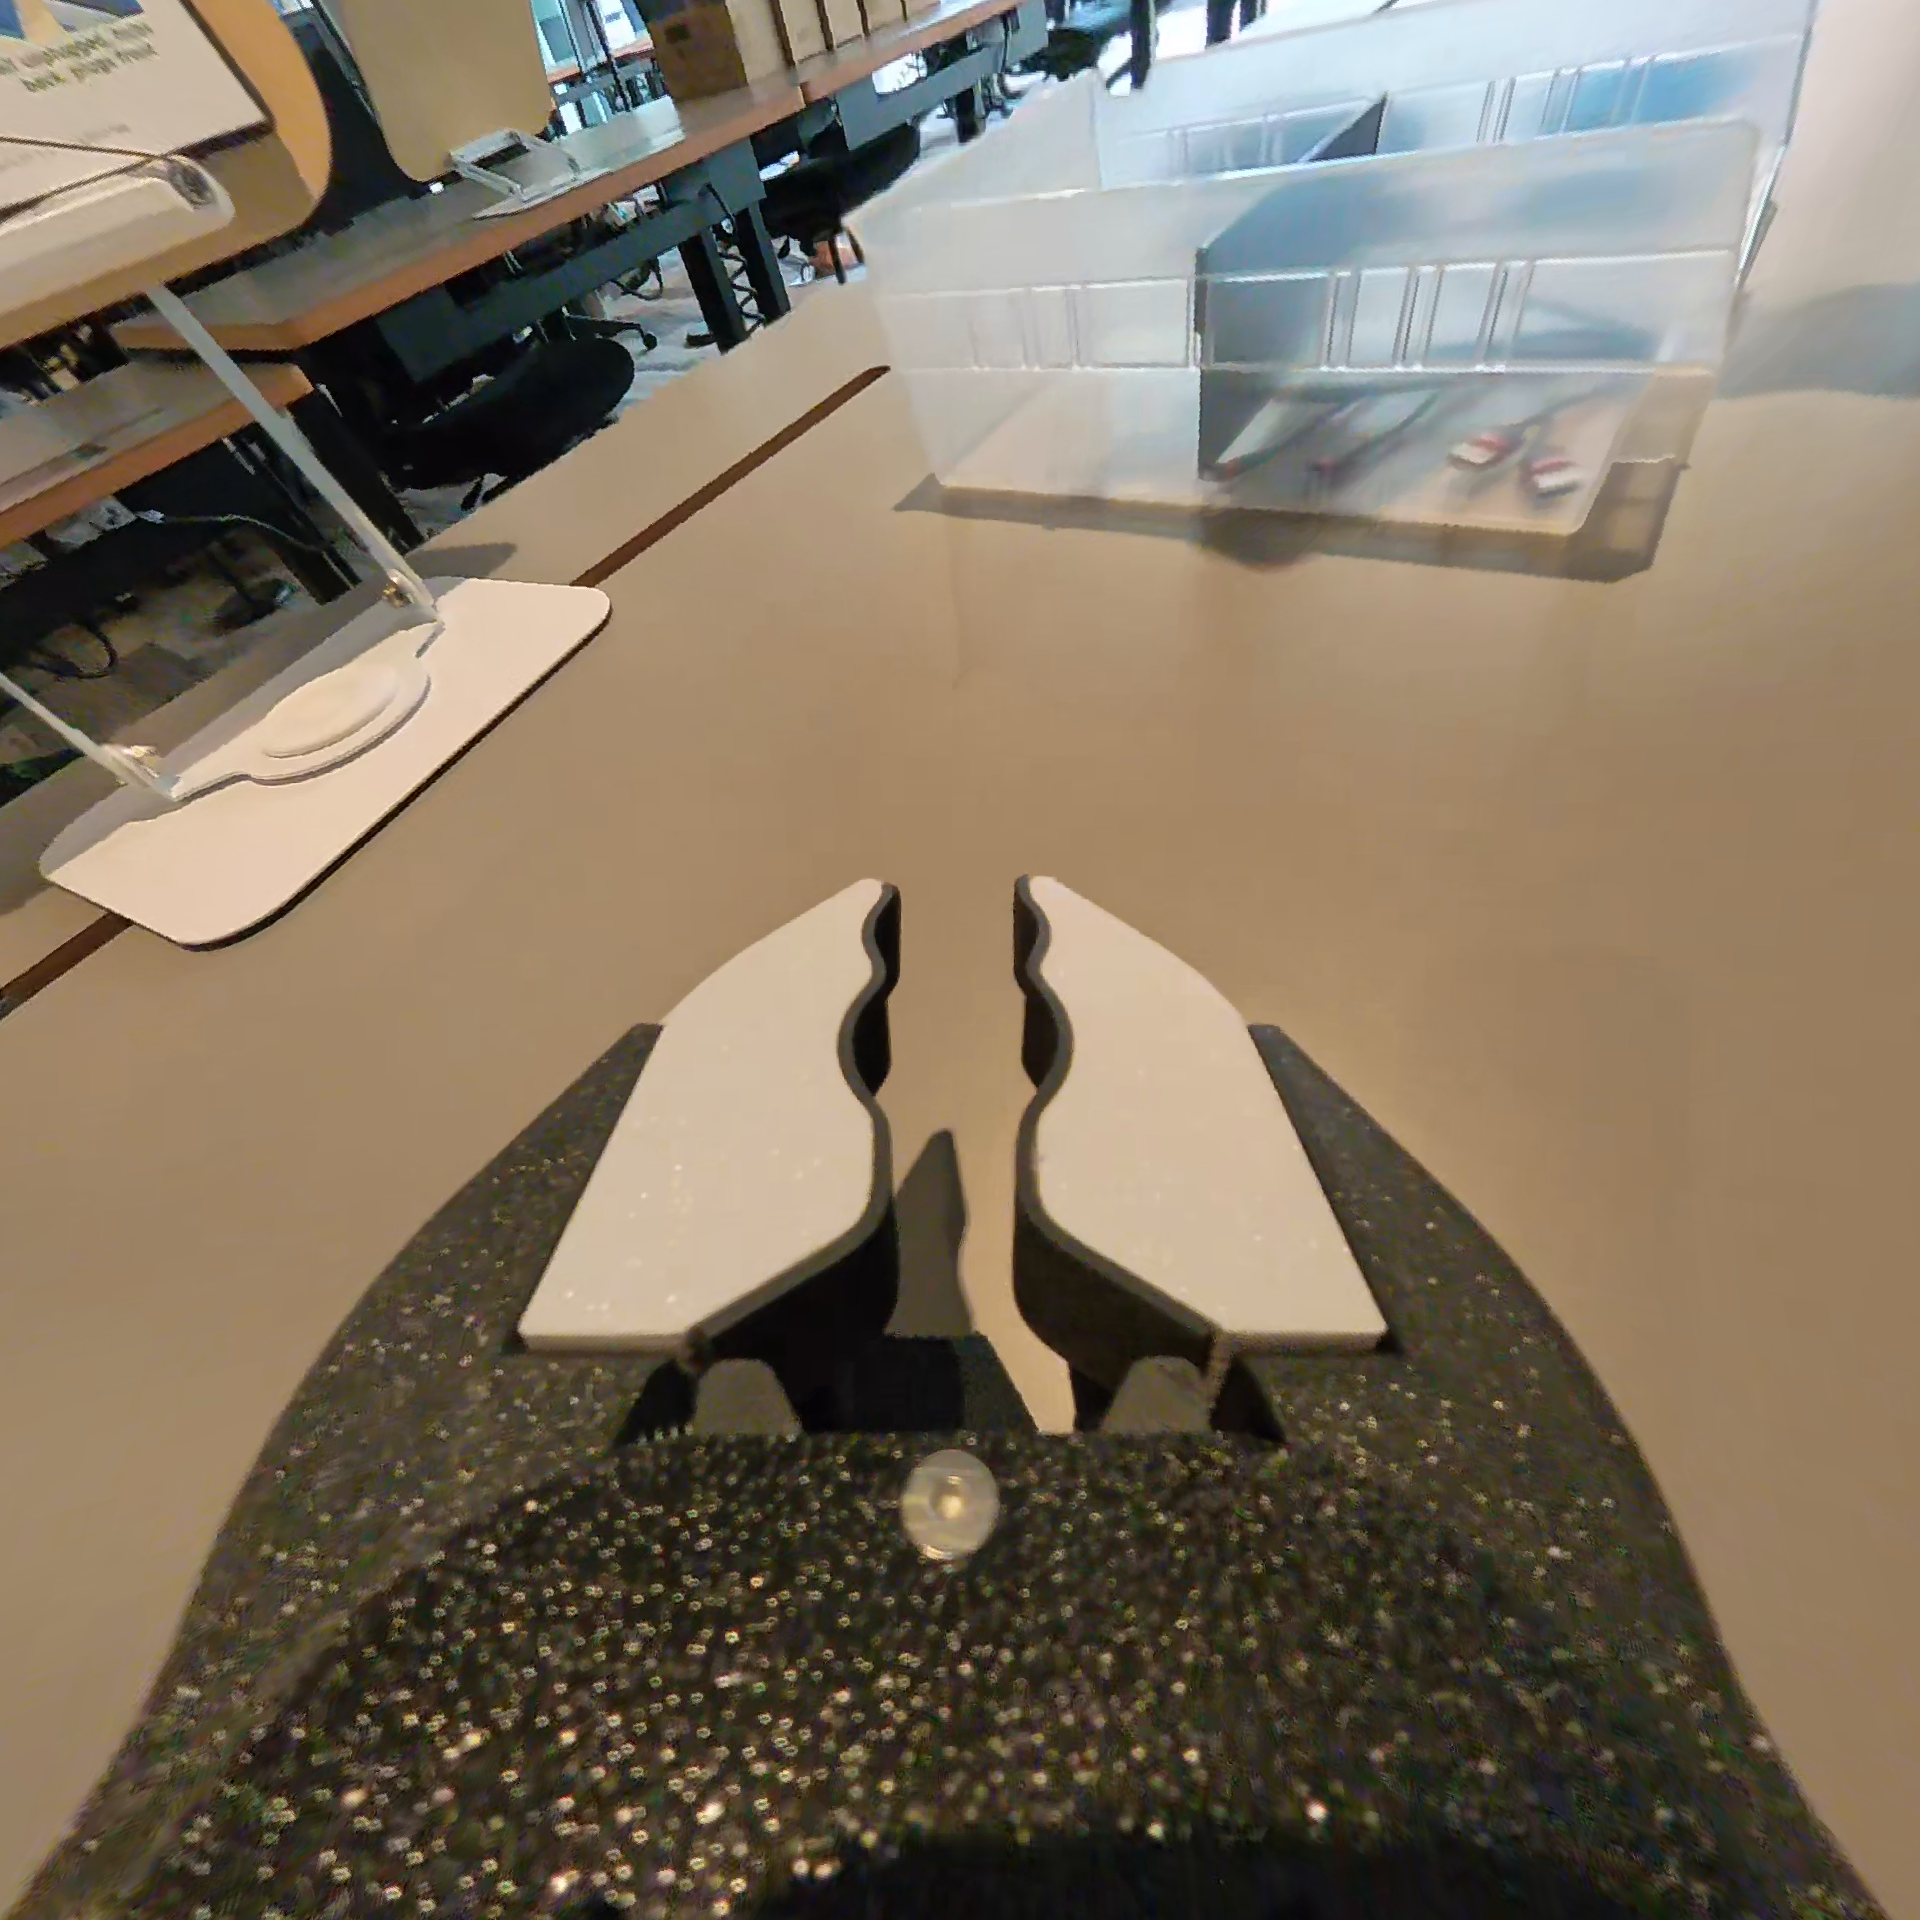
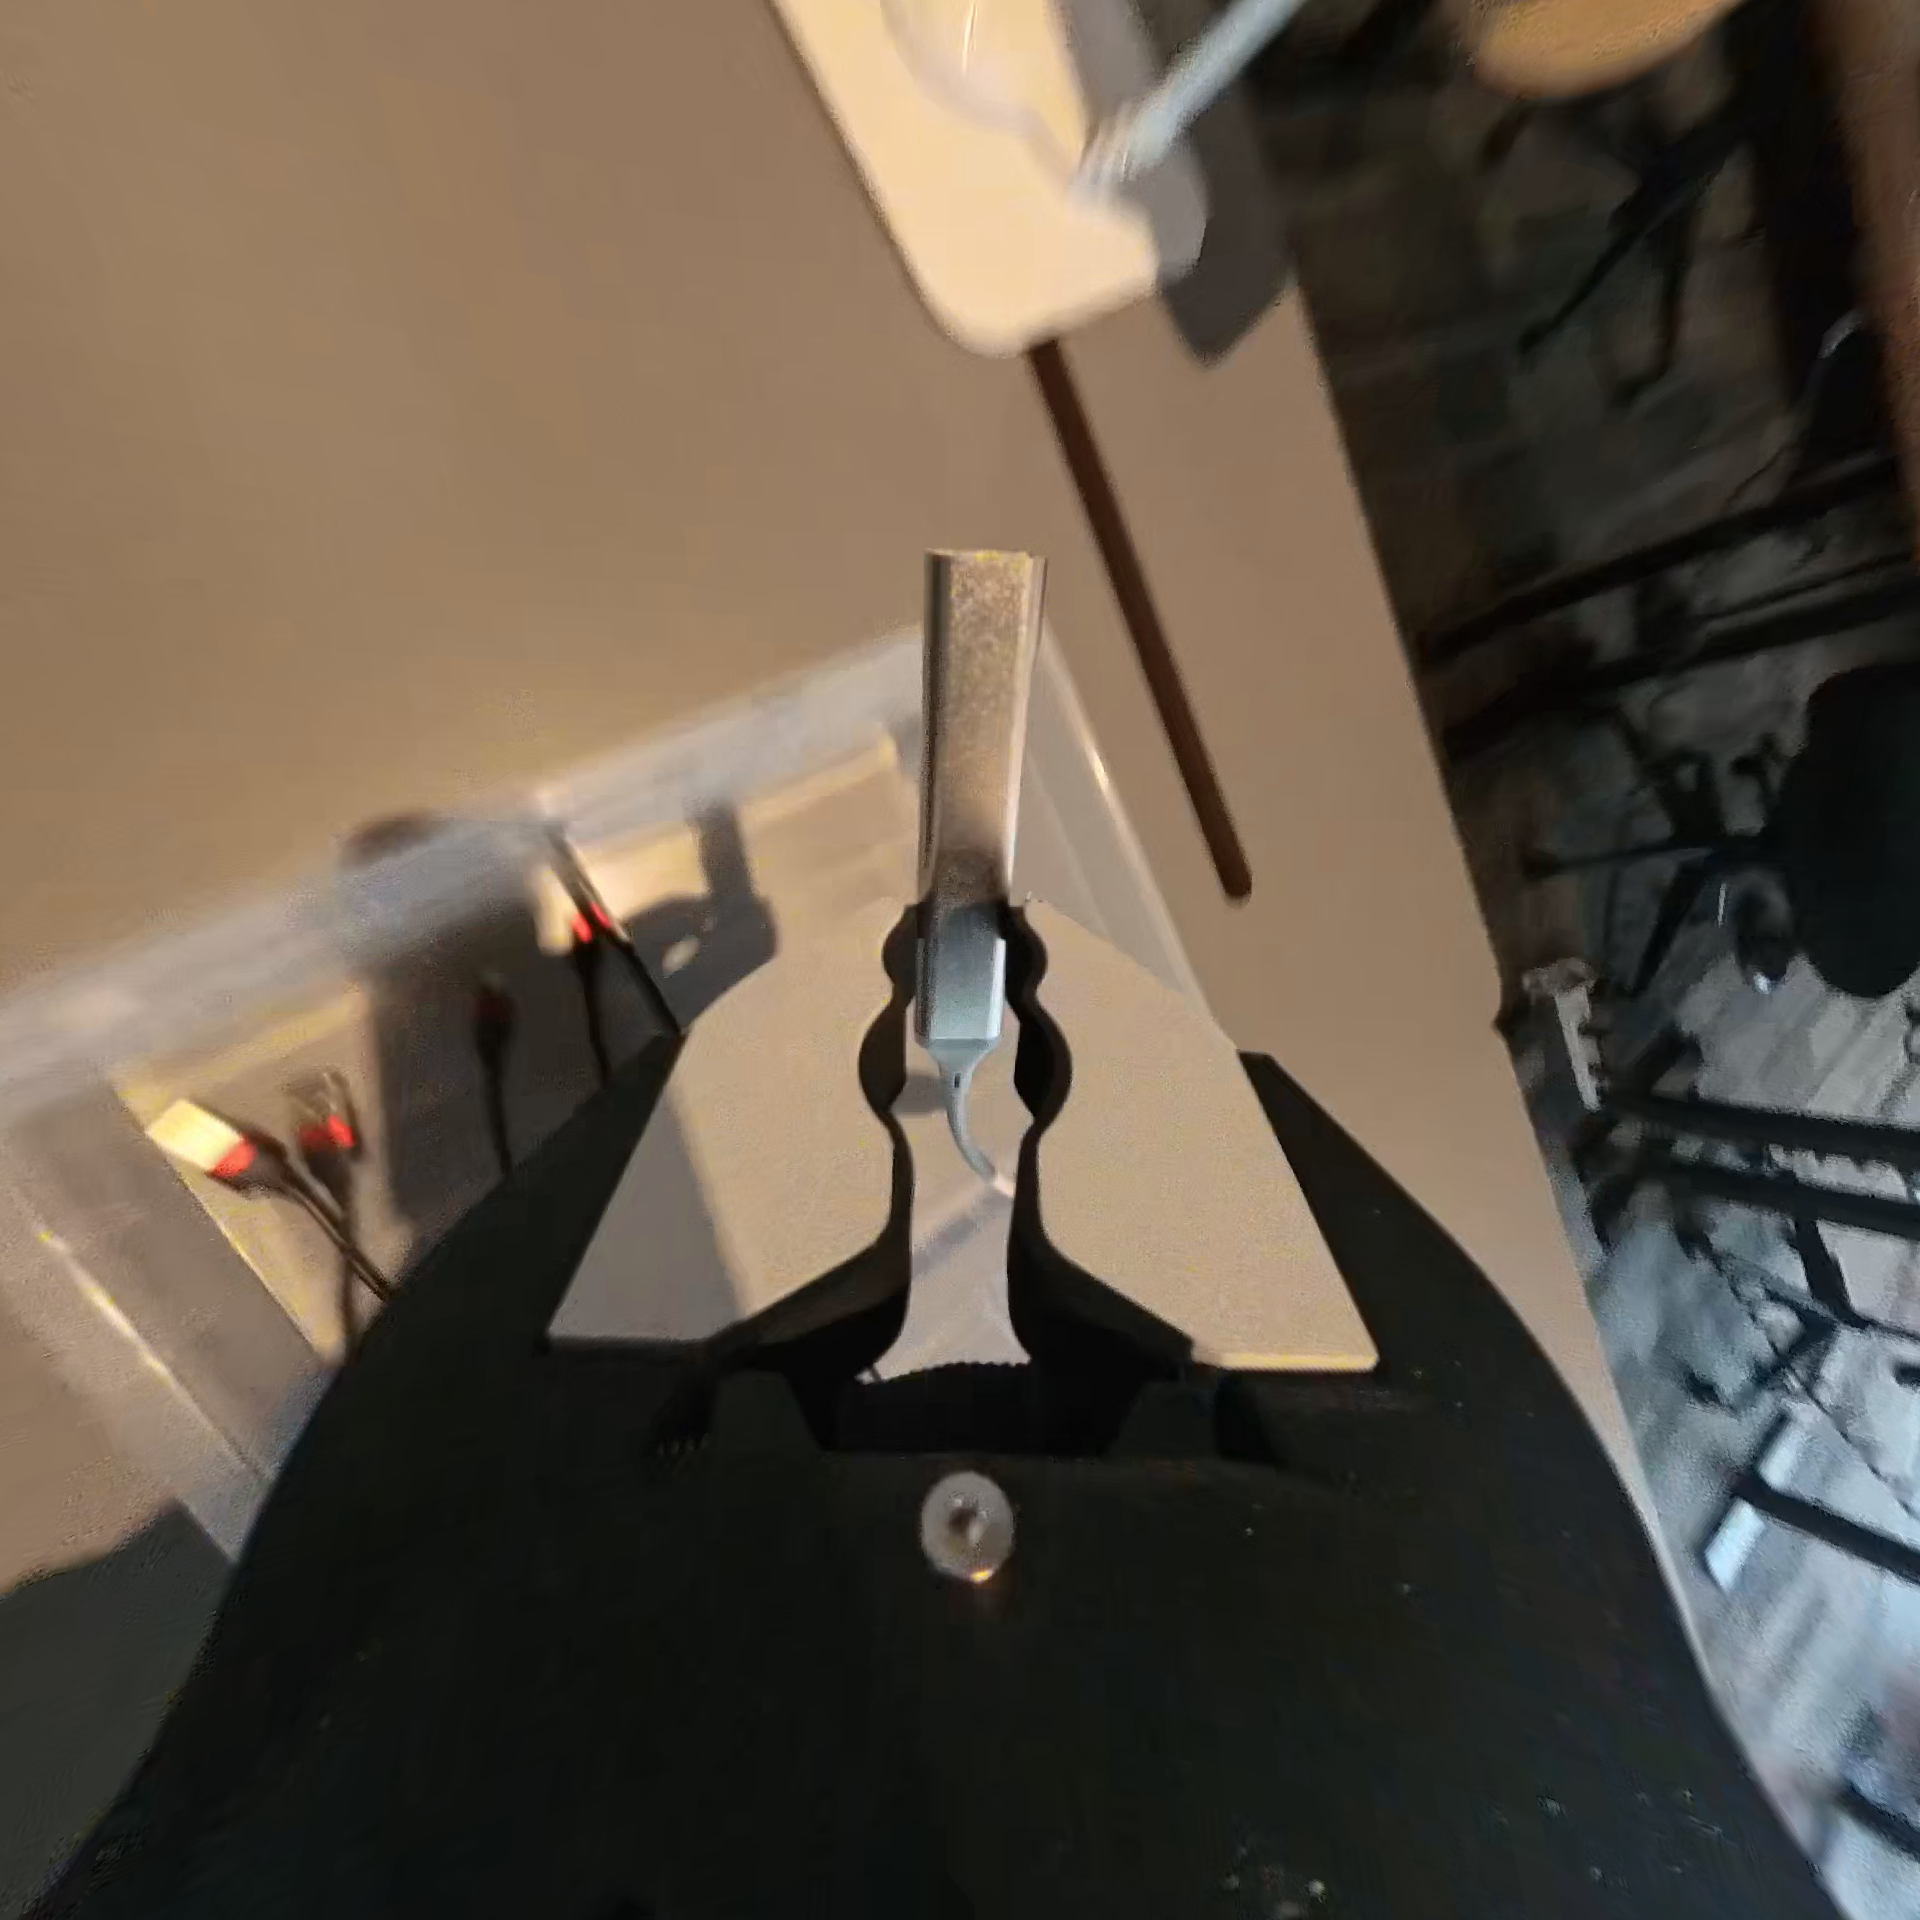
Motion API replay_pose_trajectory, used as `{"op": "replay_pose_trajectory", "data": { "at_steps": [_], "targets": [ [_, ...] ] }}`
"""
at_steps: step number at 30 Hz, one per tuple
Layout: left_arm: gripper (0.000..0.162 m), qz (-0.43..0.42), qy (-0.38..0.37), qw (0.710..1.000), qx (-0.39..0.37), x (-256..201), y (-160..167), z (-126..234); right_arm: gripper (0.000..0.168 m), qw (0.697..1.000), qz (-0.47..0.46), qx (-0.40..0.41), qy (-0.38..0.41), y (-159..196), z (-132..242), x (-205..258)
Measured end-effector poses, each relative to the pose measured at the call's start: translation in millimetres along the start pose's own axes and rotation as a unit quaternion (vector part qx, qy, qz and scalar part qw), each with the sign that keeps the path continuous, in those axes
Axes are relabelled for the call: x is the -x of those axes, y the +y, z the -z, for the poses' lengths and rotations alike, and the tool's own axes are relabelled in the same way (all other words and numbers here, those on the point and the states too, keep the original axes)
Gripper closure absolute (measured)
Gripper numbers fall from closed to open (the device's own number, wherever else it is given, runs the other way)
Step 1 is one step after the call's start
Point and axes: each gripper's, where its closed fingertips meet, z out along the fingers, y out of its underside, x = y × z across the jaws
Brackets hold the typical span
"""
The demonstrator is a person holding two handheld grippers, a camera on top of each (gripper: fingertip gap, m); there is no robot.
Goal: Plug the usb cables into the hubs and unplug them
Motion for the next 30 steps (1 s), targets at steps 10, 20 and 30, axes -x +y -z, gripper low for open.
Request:
{"op": "replay_pose_trajectory", "data": {
  "at_steps": [10, 20, 30],
  "targets": [
    [0.136, 0.119, 0.029, 0.973, -0.194, 25.2, -46.0, 37.0, 0.152, 0.926, 0.012, -0.374, 0.042, -187.7, 79.1, 111.4],
    [0.126, 0.071, 0.054, 0.948, -0.306, 11.9, -80.2, 67.0, 0.153, 0.869, 0.003, -0.488, 0.079, -238.5, 42.9, 204.0],
    [0.125, 0.032, 0.052, 0.941, -0.332, -9.0, -96.0, 70.0, 0.153, 0.874, 0.058, -0.44, 0.197, -233.0, -3.4, 236.0]
  ]
}}
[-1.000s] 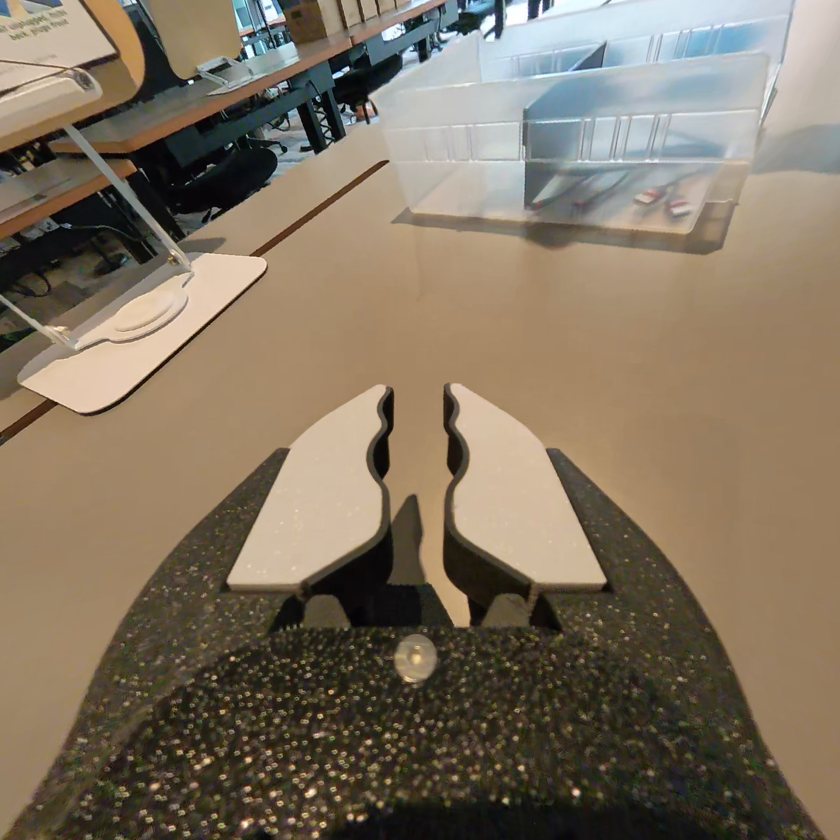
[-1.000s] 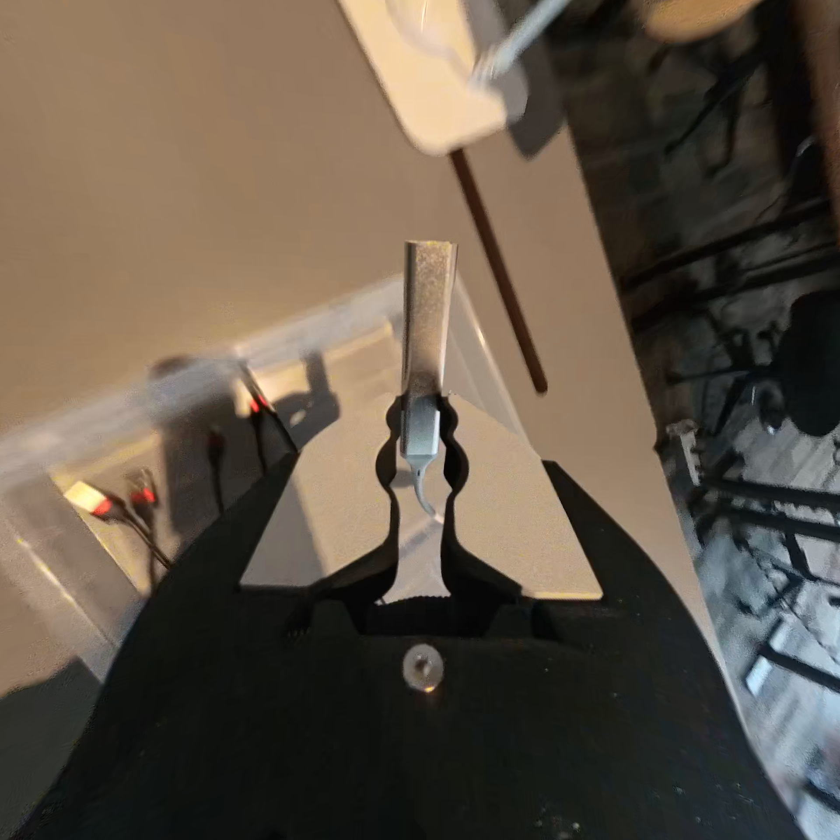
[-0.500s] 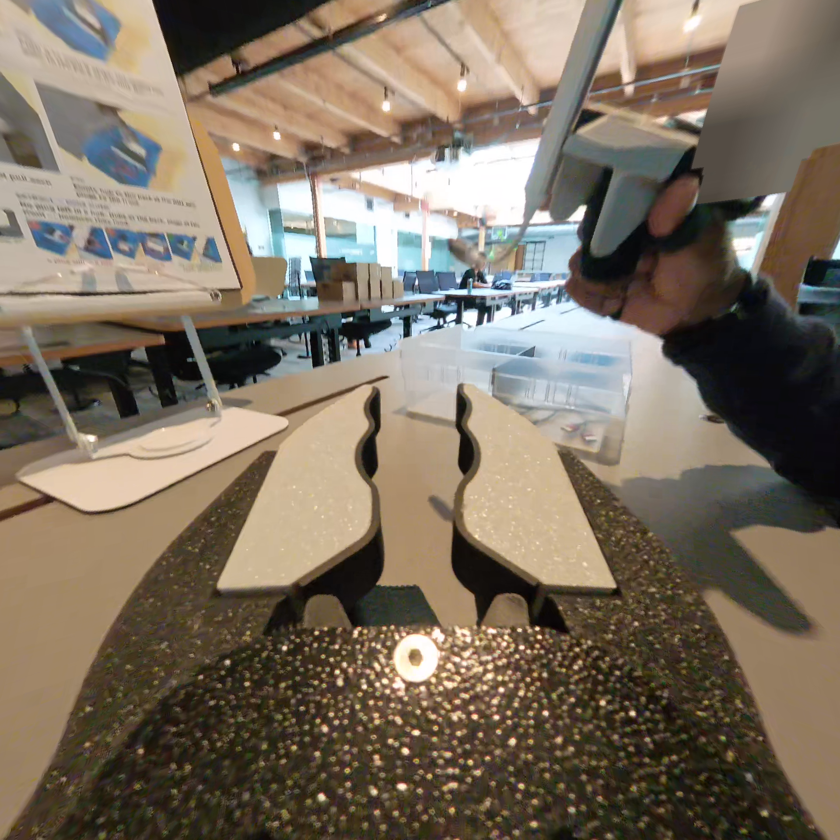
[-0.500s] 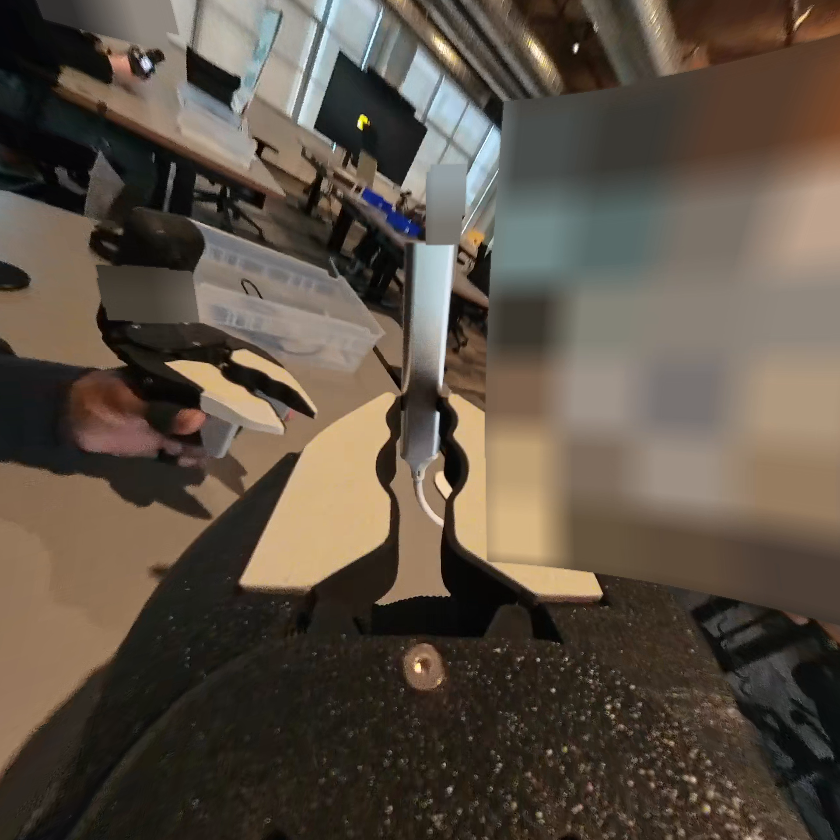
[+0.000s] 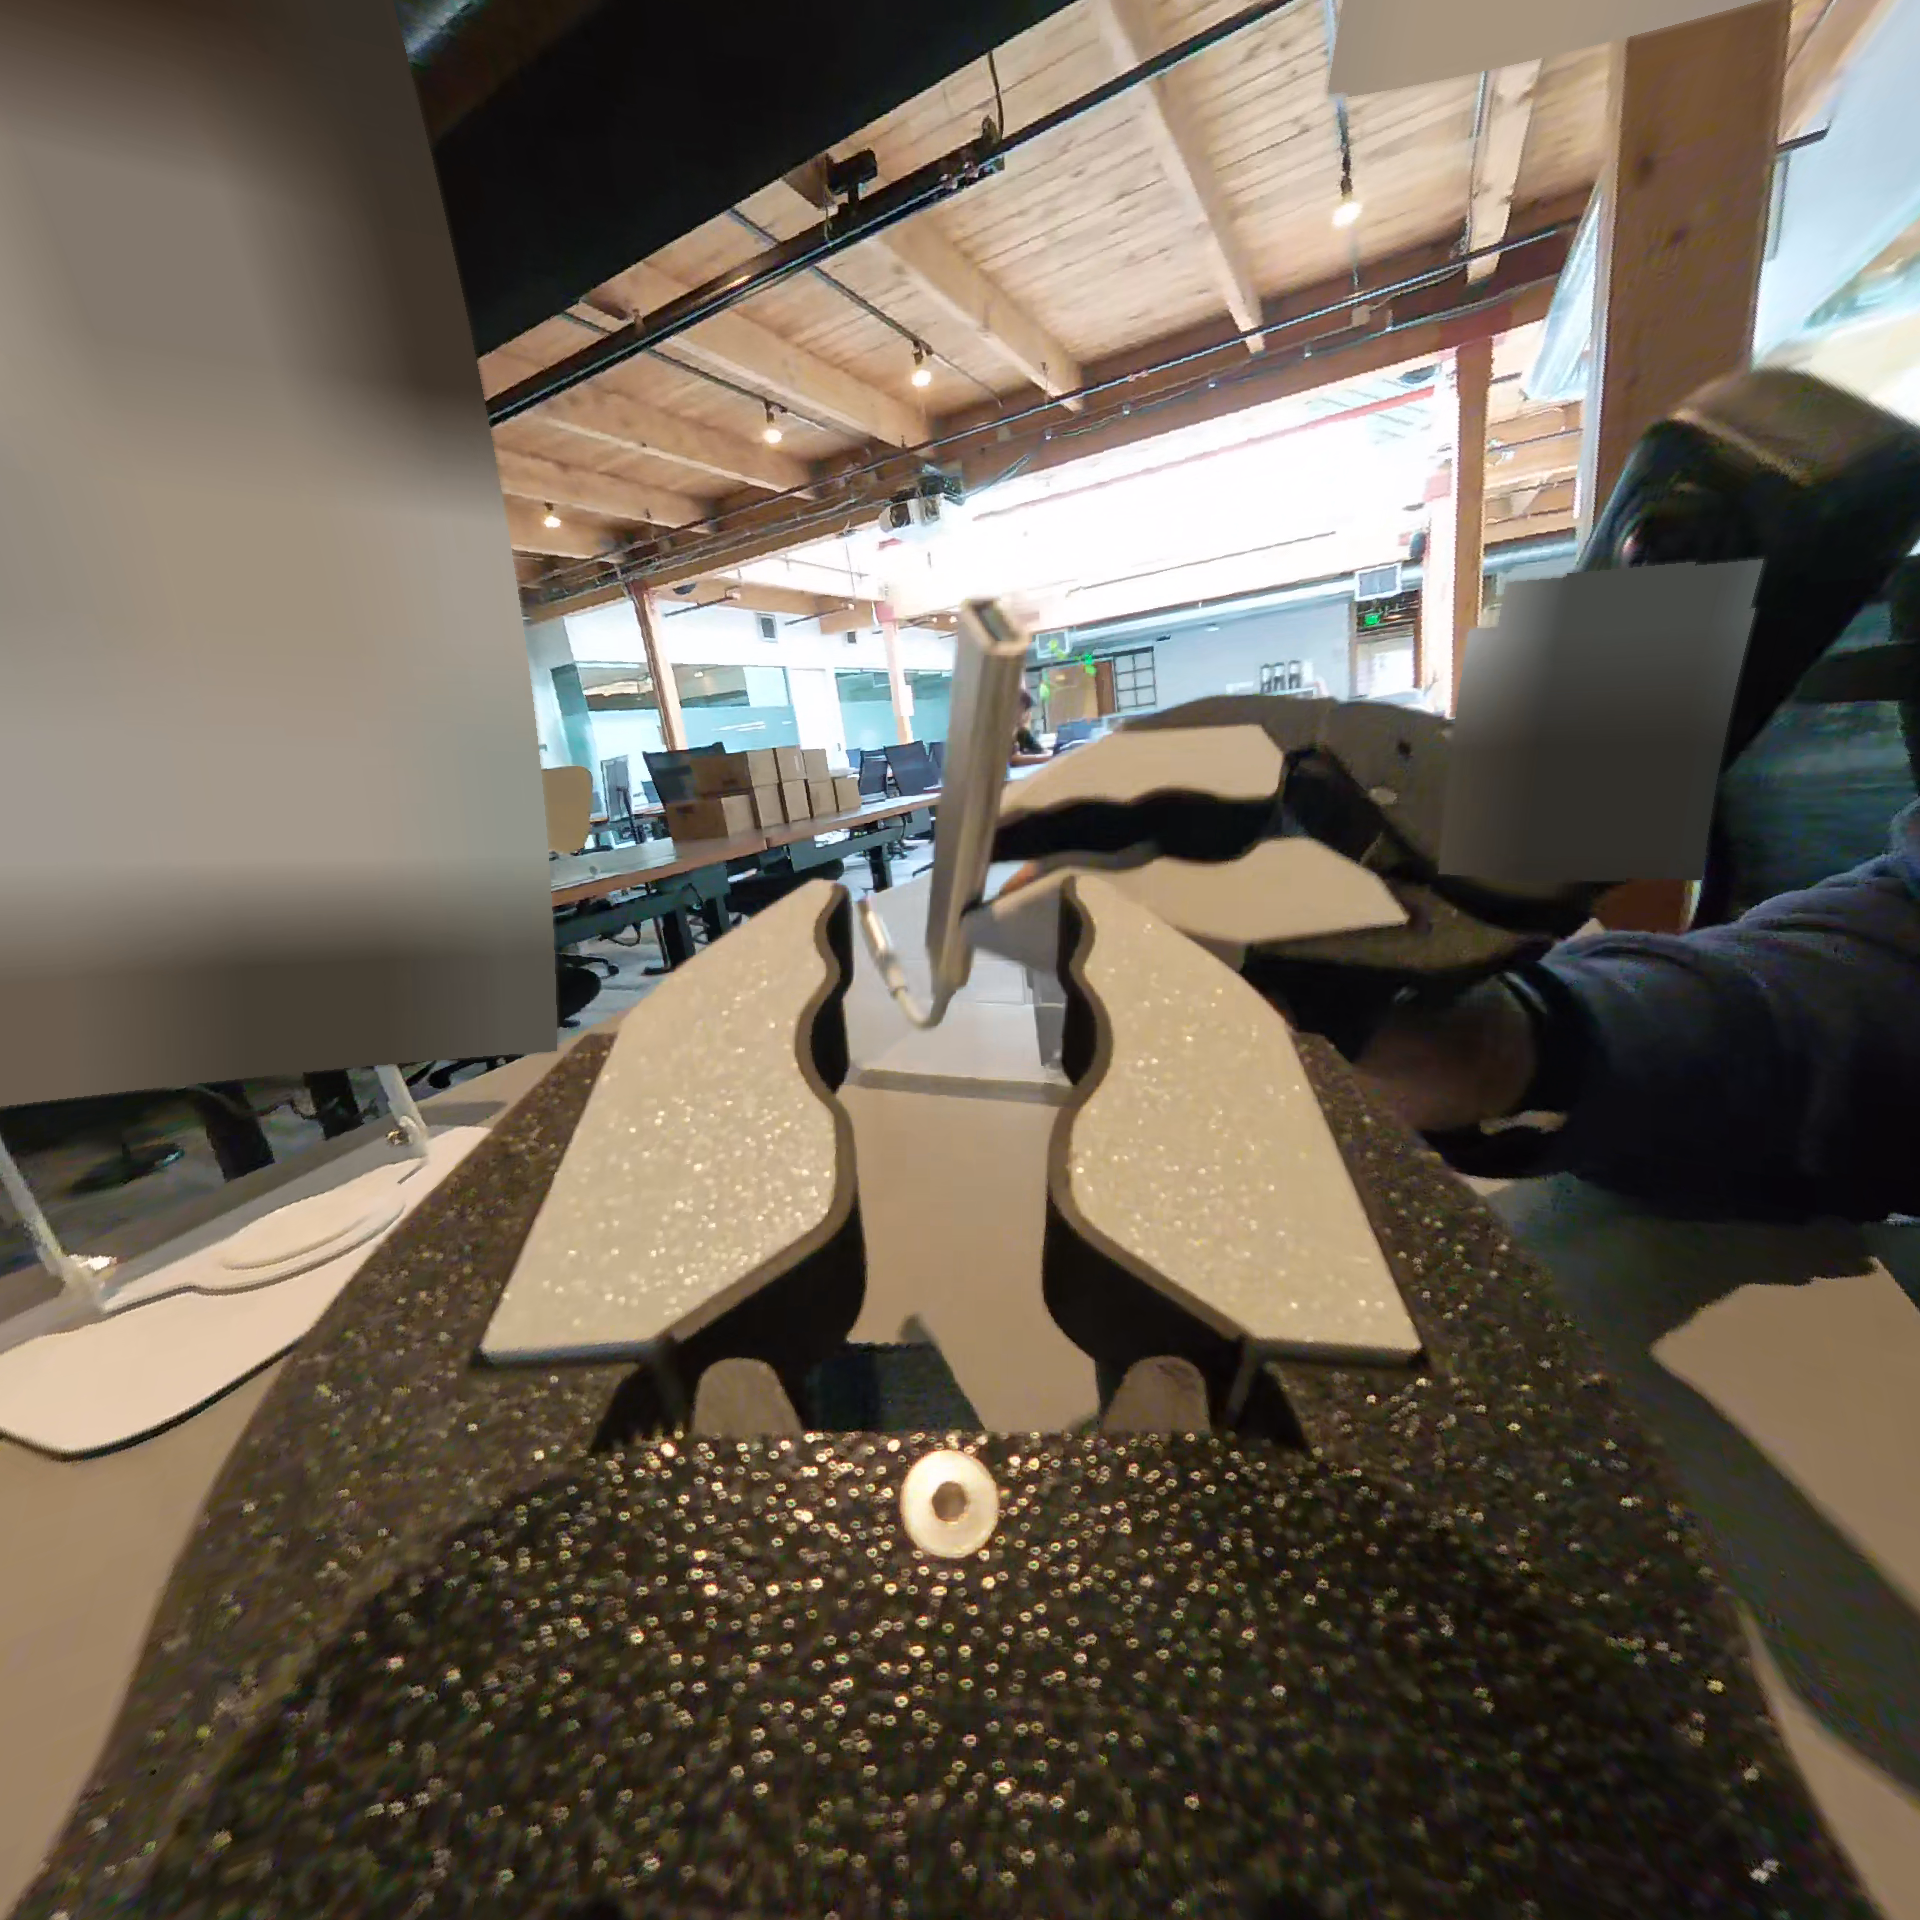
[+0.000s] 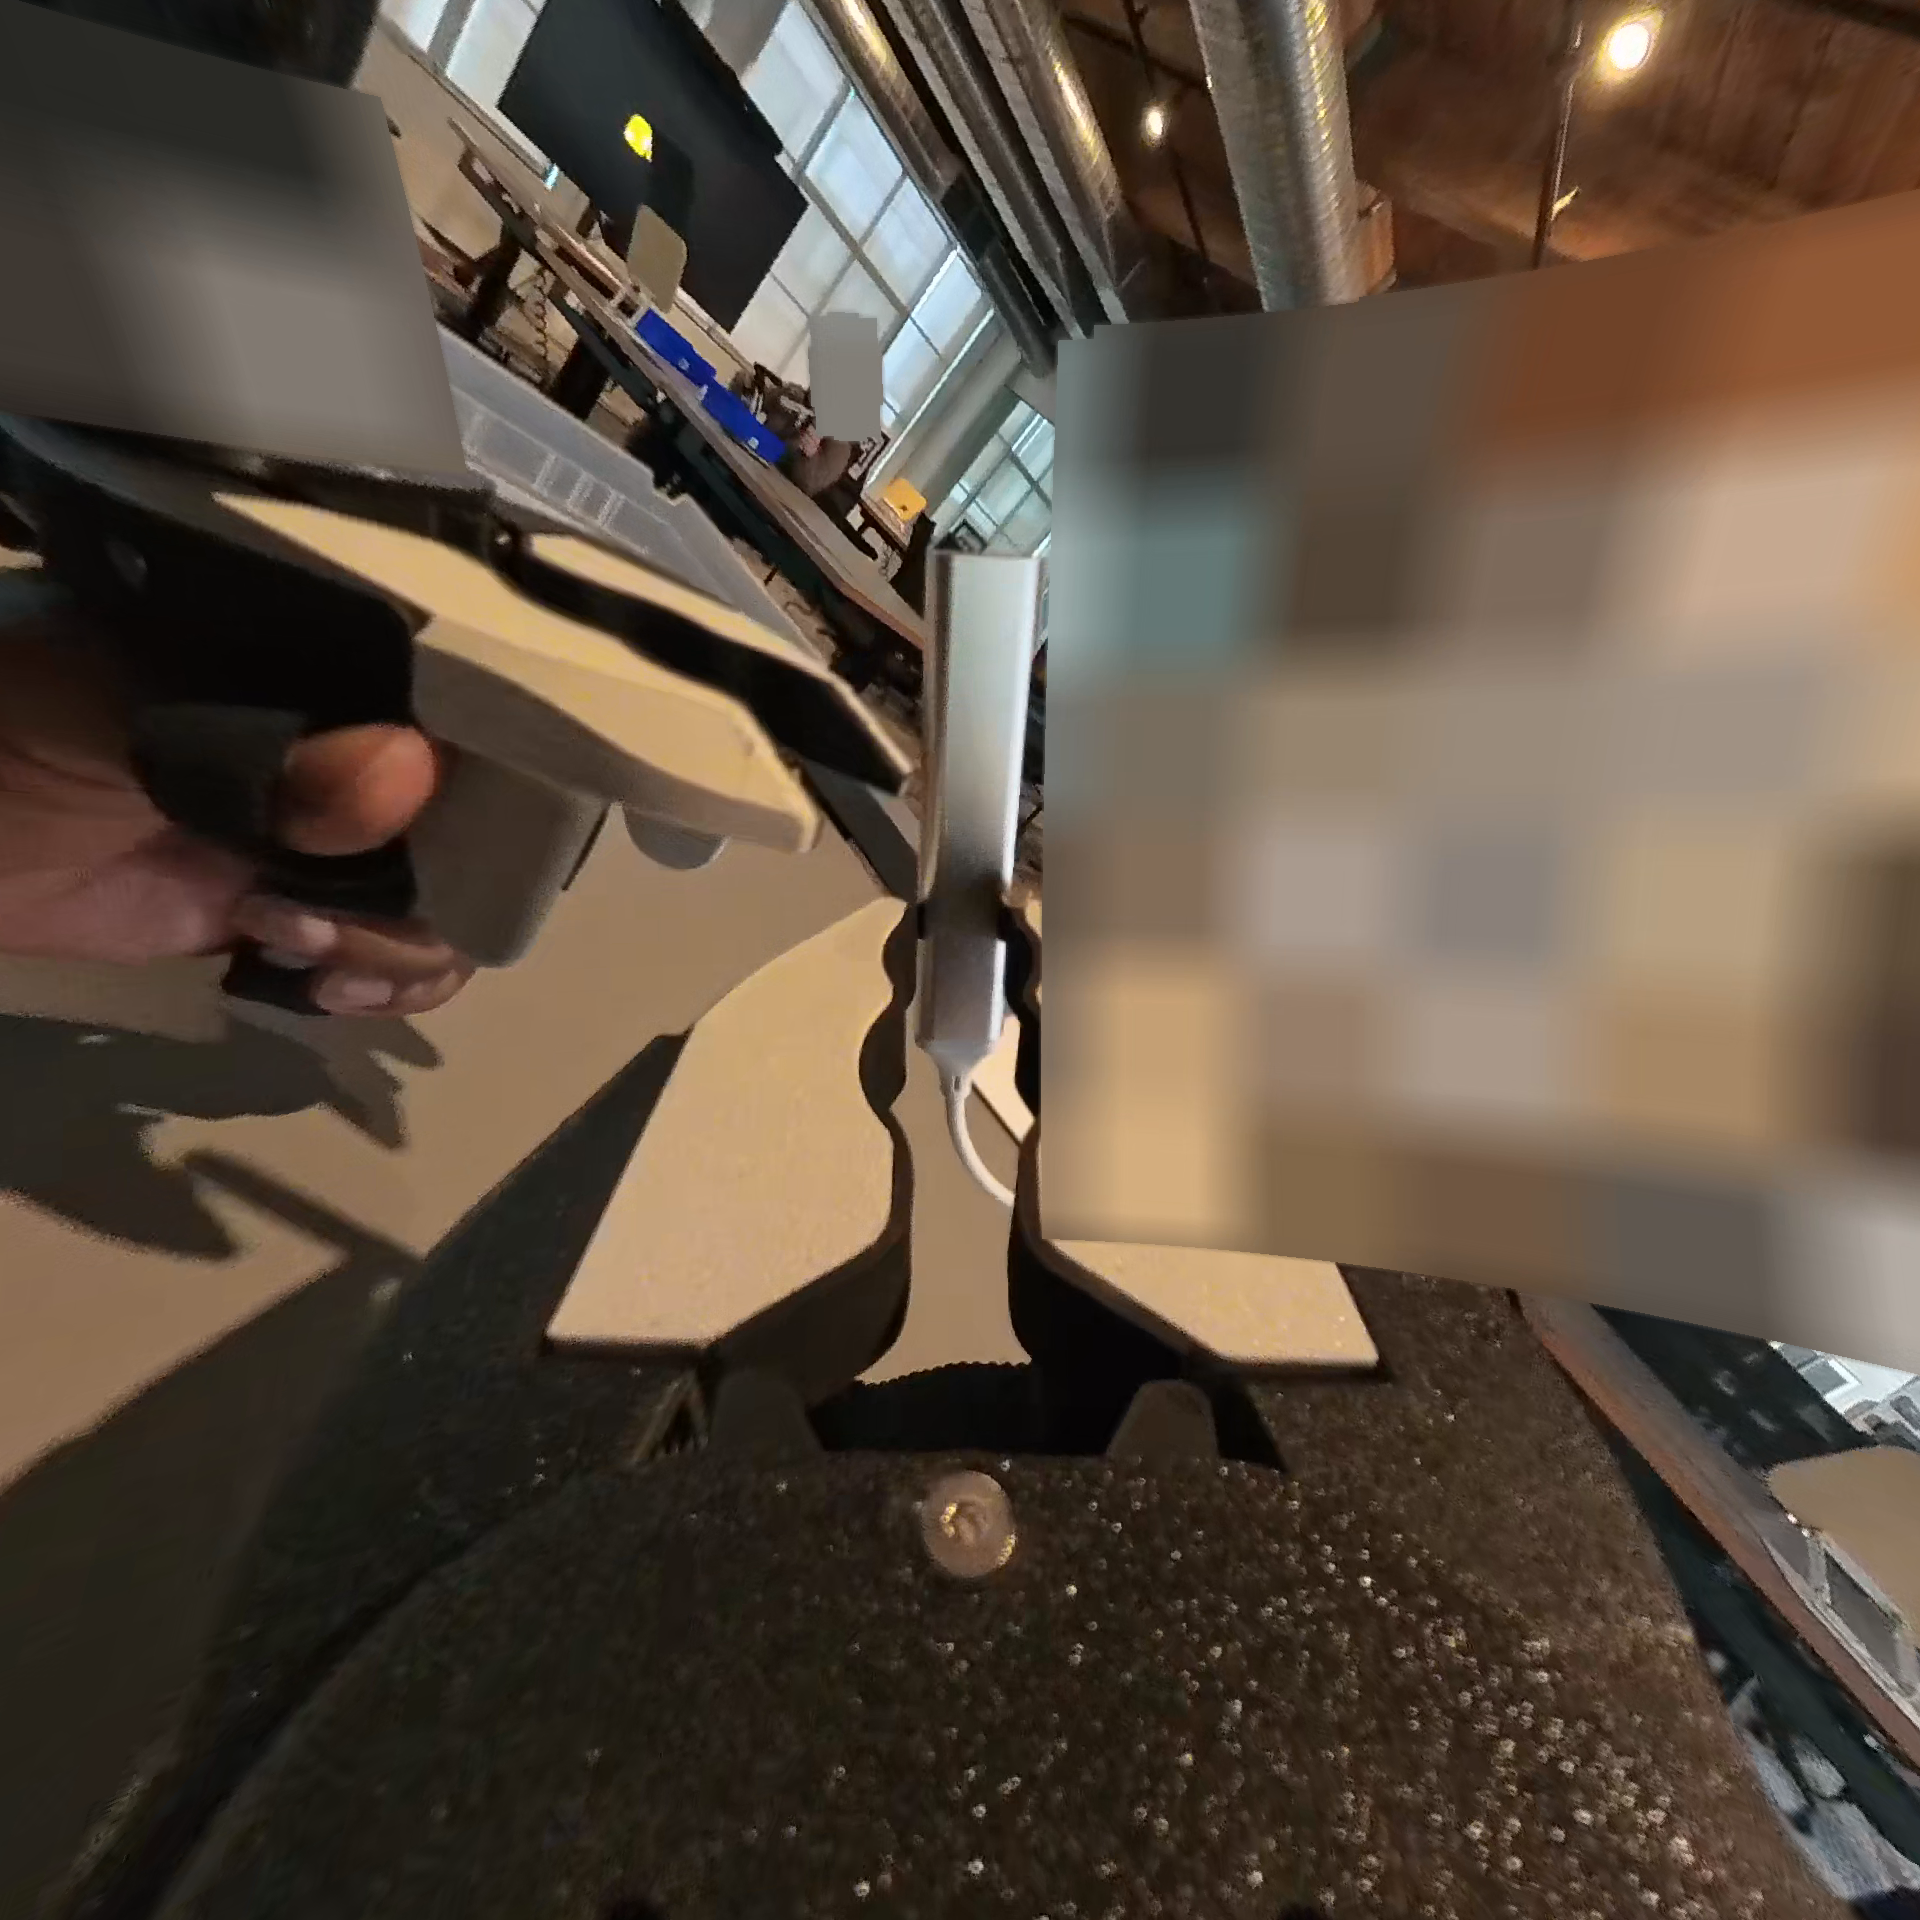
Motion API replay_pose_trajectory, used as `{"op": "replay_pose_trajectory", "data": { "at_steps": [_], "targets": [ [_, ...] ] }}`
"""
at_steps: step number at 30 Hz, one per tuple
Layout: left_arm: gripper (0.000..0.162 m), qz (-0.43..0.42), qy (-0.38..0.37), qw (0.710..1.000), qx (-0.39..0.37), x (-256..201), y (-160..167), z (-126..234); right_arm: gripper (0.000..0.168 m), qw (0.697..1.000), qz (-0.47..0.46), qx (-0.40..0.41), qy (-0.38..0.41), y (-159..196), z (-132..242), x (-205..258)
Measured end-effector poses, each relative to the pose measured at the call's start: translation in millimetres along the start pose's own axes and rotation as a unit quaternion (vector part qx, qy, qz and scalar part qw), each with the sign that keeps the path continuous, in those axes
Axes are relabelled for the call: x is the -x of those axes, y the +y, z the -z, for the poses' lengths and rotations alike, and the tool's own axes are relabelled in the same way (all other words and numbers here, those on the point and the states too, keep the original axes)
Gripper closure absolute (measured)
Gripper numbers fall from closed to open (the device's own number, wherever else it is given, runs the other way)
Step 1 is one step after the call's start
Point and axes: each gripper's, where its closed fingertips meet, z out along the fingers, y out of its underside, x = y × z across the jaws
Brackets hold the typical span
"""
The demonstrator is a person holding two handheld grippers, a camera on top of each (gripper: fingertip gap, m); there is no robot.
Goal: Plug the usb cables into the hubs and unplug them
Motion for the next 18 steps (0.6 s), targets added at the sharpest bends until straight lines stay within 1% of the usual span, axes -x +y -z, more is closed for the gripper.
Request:
{"op": "replay_pose_trajectory", "data": {
  "at_steps": [3, 7, 10, 14, 18],
  "targets": [
    [0.125, -0.001, 0.004, 1.0, 0.001, -4.8, 0.2, -3.0, 0.153, 1.0, 0.003, 0.012, 0.001, 7.5, -3.4, 9.2],
    [0.125, -0.005, 0.004, 1.0, 0.011, -7.1, 4.0, -5.0, 0.153, 1.0, 0.009, 0.013, 0.002, 9.3, -5.3, 17.1],
    [0.133, -0.011, -0.006, 1.0, 0.018, -4.7, 7.0, -4.7, 0.153, 1.0, 0.001, 0.014, -0.002, 10.1, -6.4, 22.3],
    [0.15, -0.023, -0.021, 0.999, 0.026, 0.2, 9.4, -2.4, 0.152, 1.0, 0.0, 0.015, -0.002, 11.5, -6.9, 25.9],
    [0.152, -0.032, -0.028, 0.998, 0.037, 3.4, 11.9, -0.5, 0.152, 1.0, -0.002, 0.017, -0.002, 13.3, -7.8, 28.0]
  ]
}}
